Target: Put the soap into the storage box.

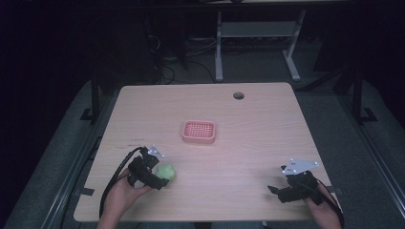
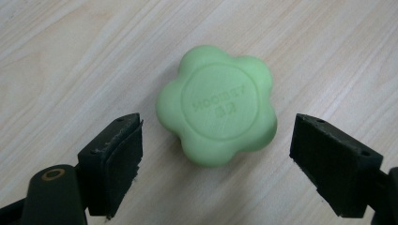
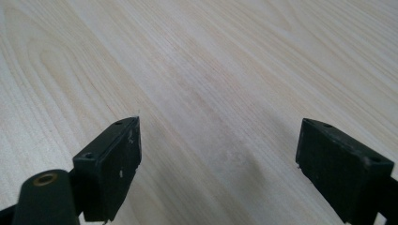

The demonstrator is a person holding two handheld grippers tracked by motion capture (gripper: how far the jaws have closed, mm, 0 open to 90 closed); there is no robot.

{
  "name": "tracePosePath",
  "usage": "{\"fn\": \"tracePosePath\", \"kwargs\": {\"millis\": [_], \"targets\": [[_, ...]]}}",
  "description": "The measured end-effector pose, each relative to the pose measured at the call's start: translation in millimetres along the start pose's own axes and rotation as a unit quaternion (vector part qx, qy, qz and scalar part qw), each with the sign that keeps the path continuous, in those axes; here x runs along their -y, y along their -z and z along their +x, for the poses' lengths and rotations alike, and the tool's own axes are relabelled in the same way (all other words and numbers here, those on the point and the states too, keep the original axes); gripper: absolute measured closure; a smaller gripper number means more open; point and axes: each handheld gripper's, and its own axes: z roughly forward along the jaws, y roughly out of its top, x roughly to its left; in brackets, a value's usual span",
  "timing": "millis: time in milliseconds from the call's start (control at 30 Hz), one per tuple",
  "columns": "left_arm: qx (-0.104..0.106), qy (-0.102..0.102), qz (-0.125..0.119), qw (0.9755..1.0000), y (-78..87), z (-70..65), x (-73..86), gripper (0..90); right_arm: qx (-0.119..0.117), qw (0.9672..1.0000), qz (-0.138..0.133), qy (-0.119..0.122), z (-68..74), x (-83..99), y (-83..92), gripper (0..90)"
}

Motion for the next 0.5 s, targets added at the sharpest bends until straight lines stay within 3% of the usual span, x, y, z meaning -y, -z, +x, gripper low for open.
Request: {"fn": "tracePosePath", "kwargs": {"millis": [500], "targets": [[-0.003,-0.001,0.026,0.9996,-12.9,0.4,-14.7,17.3,-0.003,1.0000,-0.002,0.001,0.2,-0.2,0.0,14.0]]}}
